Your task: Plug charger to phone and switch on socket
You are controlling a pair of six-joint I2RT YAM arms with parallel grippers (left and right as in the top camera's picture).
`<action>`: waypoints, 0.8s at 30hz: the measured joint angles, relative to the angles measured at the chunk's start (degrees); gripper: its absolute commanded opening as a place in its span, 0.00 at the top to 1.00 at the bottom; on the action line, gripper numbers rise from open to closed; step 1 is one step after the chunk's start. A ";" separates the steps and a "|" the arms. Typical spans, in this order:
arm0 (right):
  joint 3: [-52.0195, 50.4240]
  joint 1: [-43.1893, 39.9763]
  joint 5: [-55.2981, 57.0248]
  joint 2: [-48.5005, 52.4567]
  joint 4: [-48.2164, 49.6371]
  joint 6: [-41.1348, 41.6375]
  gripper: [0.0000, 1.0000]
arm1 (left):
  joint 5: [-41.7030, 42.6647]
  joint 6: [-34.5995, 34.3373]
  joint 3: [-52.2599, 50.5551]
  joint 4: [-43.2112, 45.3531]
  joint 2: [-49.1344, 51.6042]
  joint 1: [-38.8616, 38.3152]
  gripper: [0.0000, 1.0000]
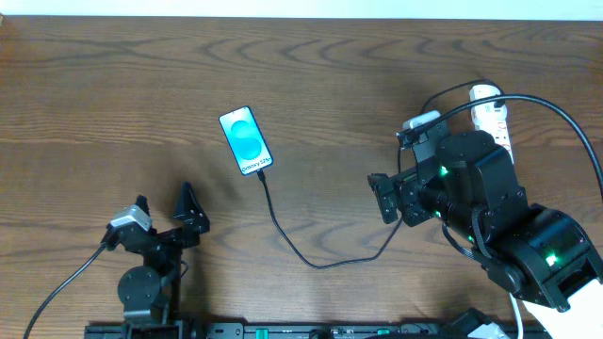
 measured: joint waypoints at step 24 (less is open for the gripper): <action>-0.02 0.00 0.00 0.11 -0.02 0.00 0.01 | 0.24 -1.25 -2.82 0.70 0.00 0.00 0.02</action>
